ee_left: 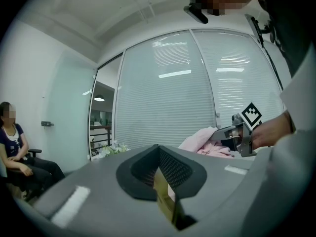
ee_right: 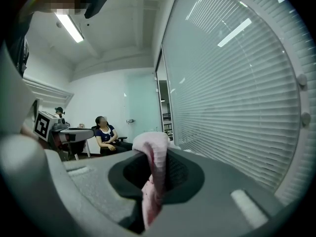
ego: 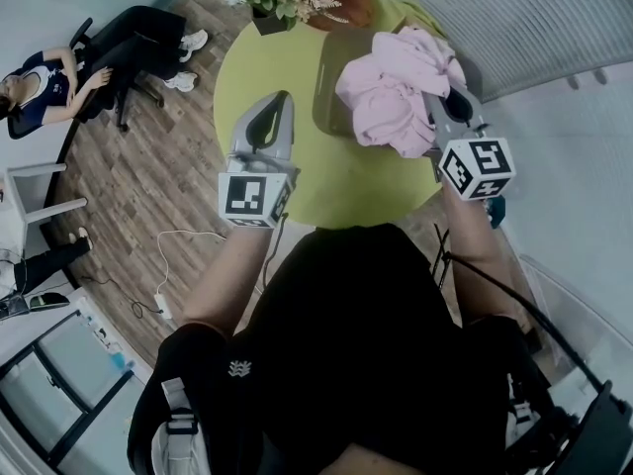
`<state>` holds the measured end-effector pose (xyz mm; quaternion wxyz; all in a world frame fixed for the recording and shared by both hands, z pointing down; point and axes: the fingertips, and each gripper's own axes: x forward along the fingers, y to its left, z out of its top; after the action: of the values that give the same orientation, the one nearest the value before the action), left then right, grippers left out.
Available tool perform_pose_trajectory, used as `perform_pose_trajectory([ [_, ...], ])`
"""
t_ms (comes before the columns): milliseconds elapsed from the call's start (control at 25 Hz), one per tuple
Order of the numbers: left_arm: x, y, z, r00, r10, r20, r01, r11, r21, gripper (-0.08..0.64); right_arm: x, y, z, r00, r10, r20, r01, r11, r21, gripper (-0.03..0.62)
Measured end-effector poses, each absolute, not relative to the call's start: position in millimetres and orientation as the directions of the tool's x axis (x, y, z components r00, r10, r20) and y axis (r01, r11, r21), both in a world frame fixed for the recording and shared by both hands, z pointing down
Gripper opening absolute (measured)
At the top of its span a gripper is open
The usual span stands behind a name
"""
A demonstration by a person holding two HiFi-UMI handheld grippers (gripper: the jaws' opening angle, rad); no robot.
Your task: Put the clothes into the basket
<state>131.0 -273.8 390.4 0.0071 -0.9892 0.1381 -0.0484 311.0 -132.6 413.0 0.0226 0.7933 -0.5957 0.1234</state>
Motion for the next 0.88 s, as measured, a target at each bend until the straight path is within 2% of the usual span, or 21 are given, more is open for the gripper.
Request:
perform_pose_trajectory([
  [880, 134, -308, 446, 0.932, -0.315, 0.179, -0.320, -0.948, -0.003, 0.008, 311, -167, 501, 0.169, -0.913, 0.371, -0.960, -0.237, -0.146, 0.041],
])
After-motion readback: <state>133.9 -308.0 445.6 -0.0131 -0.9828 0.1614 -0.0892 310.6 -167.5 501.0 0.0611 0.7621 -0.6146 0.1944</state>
